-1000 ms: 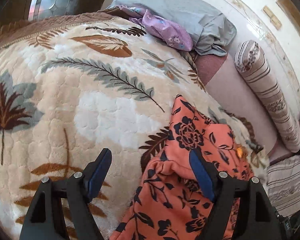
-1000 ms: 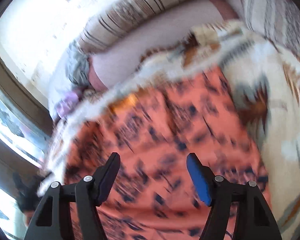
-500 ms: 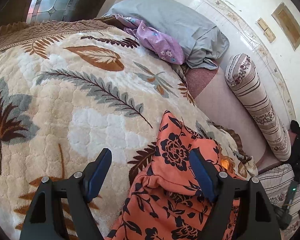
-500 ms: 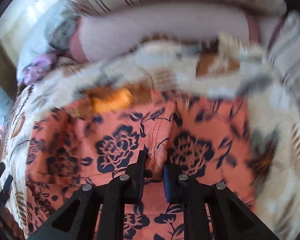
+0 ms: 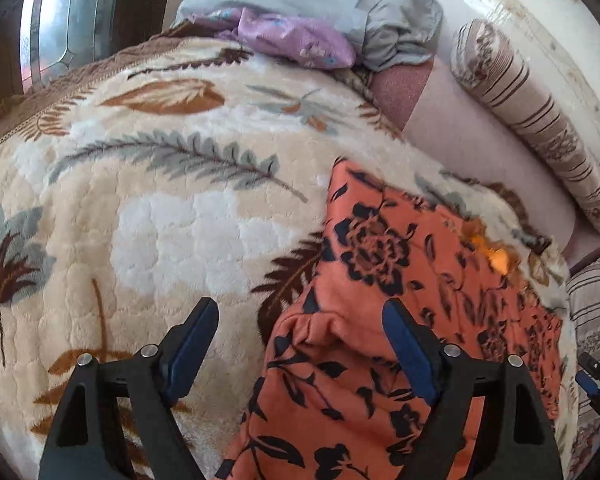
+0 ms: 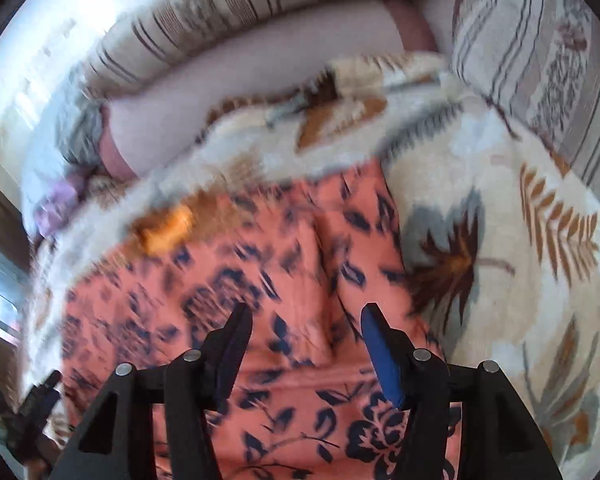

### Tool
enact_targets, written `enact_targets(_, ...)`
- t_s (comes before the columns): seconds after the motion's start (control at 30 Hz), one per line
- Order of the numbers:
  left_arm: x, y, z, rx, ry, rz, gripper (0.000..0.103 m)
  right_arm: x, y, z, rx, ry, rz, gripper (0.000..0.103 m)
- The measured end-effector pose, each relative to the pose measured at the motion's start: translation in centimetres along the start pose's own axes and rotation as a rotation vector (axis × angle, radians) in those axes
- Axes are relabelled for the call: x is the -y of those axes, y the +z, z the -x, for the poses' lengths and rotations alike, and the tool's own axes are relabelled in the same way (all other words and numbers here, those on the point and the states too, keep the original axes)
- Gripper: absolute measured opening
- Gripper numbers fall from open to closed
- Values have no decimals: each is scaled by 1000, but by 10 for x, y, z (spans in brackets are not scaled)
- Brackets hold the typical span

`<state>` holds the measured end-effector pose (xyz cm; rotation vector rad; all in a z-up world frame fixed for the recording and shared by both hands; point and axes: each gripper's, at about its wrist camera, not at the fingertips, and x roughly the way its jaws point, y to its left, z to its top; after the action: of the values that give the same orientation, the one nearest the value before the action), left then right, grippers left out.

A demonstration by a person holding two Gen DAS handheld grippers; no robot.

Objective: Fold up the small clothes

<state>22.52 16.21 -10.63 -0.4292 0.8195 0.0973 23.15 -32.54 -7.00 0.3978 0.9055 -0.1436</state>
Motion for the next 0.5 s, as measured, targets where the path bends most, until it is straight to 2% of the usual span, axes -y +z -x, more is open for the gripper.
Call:
enact_targets(0.03,2,1,5,35,-4,-8,85,-7,7,6,26,41,1,65)
enact_targets(0.07,3,2,5,38,10,-23,85,-11,10,12,47,88,-3,69)
enact_targets(0.1,4,1,-3,4,34,-40,85,-16,12,13,53,142,-12,72)
enact_targets(0.17,-3,-7,-32,-155,68,-38,84,-25,16,-8,9,267,-35,77)
enact_targets(0.2,-3,-9,-30,-130,71,-49,83,-27,17,-23,-29,304,-58,77)
enact_targets(0.23,0,-7,-21,-88,81,-50,83,-22,10,-40,-88,300,-91,82)
enact_targets(0.3,0,0,3,22,15,-13,85,1,-10,-87,-262,228,-216,79)
enact_targets(0.33,-2,2,11,61,-1,-2,85,6,-13,-84,-210,246,-233,77)
enact_targets(0.37,-3,4,11,60,21,5,85,2,-12,-76,-183,243,-212,77)
enact_targets(0.4,-5,4,3,11,48,5,85,-4,-8,-71,-165,233,-181,77)
enact_targets(0.47,-13,-6,-31,-180,61,13,84,-18,0,-59,-109,248,-110,77)
enact_targets(0.5,-9,-7,-27,-126,80,-15,84,-22,3,-57,-93,270,-97,77)
